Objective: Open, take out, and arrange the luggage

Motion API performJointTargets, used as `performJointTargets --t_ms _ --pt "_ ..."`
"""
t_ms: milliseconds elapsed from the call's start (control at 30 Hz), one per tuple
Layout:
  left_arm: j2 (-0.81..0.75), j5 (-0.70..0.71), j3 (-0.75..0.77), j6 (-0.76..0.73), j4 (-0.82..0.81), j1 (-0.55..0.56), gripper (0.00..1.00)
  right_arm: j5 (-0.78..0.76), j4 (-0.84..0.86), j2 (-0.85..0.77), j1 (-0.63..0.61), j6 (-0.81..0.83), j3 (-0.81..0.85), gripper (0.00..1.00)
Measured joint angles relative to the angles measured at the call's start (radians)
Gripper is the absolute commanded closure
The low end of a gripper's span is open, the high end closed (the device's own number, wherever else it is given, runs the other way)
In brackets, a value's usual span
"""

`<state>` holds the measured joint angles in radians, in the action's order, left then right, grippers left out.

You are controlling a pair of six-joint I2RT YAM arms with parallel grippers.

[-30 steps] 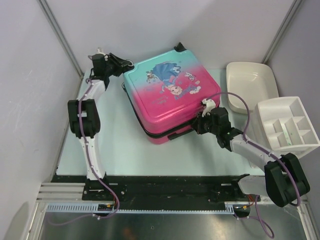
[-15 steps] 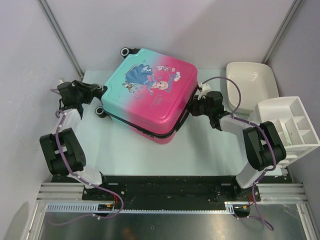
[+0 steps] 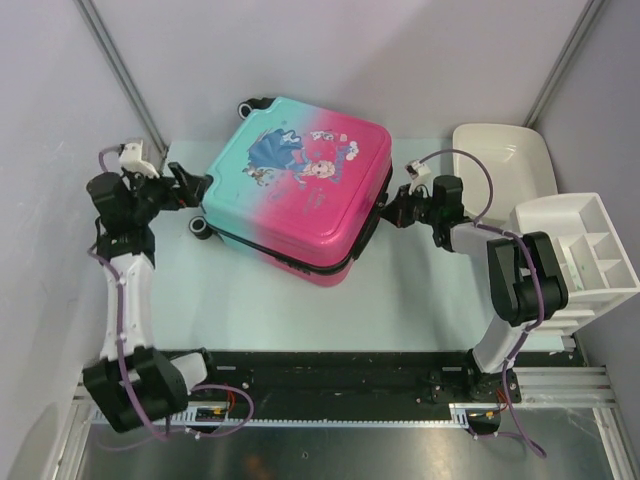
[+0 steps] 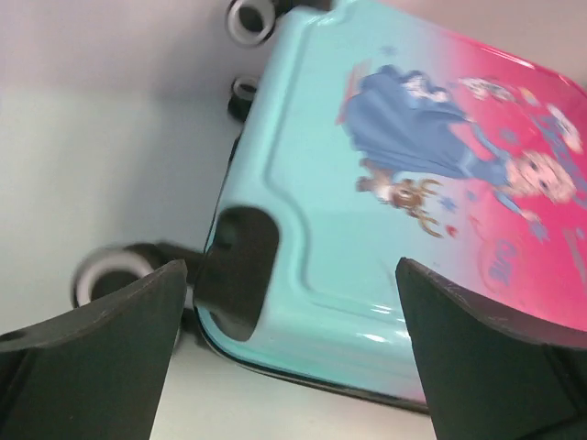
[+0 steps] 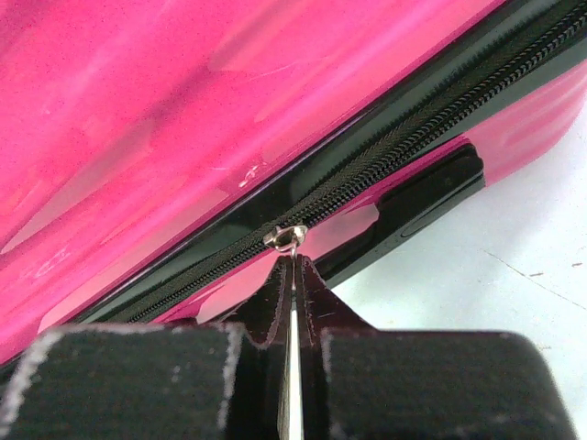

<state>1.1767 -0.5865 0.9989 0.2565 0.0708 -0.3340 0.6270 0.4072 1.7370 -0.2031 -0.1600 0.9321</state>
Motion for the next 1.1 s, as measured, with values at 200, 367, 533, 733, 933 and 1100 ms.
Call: performJointTargets --t_ms 200,367,533,733,933,1100 --pt "-0.127 -0.103 0.089 -0.559 0.137 0.121 0.0 0.094 0.038 0.023 0.02 -0.05 0.008 1.0" --pt "-0.196 -0.079 -0.011 -1.013 0.251 0.418 0.0 0.113 0.038 0.023 0.02 -0.111 0.008 1.0" --pt "-0.188 -0.069 -0.088 -1.323 0.318 0.584 0.0 0.119 -0.013 0.023 0.018 -0.113 0.027 1.0" --pt "-0.096 -0.038 -0.09 -1.515 0.33 0.758 0.07 0.119 -0.081 0.023 0.007 -0.079 0.054 1.0" --pt "0.035 -0.014 -0.02 -1.501 0.33 0.812 0.34 0.117 -0.161 0.006 -0.011 -0.039 0.058 1.0" --pt "0.106 -0.026 0.051 -1.316 0.271 0.838 0.46 0.073 -0.249 -0.061 -0.028 0.001 0.034 1.0"
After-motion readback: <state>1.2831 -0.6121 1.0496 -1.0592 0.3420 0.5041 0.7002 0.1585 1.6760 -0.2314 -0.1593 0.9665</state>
